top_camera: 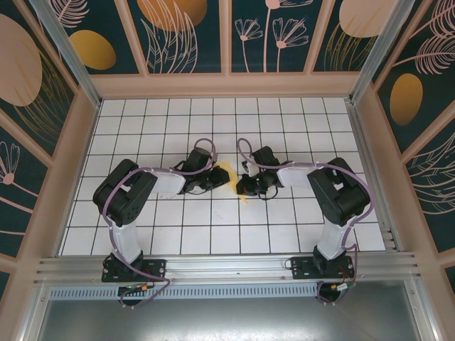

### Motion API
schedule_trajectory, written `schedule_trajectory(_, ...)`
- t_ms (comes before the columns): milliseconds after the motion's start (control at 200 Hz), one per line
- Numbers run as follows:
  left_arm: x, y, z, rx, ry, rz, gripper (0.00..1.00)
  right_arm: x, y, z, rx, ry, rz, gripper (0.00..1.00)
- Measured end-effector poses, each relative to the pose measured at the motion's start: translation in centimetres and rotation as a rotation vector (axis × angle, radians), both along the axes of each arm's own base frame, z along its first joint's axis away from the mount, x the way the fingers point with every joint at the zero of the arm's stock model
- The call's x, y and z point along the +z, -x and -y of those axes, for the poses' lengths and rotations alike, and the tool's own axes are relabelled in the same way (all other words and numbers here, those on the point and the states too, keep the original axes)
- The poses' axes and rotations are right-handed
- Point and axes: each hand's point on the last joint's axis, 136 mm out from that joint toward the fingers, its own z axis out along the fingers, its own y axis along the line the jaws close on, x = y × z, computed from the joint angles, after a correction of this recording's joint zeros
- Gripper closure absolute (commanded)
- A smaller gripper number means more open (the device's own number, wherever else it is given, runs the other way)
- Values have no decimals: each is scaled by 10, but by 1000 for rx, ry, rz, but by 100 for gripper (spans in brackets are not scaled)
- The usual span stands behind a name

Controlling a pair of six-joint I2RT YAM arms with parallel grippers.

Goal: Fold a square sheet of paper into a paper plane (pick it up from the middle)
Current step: Fold the wing for the fifth time at the center of the table.

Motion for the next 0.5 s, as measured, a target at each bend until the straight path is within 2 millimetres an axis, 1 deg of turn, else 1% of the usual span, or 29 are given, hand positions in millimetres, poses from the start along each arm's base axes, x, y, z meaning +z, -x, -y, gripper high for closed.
schedule_trajectory(235, 3, 6, 9, -50, 3, 33, 91, -1, 0, 0, 0, 0, -3, 100)
schedule_trajectory(405, 3, 13, 16, -83, 2, 41, 91, -1, 0, 0, 0, 0, -3, 100)
schedule_trajectory(500, 2, 12, 16, -84, -11, 50, 91, -1, 0, 0, 0, 0, -3, 100)
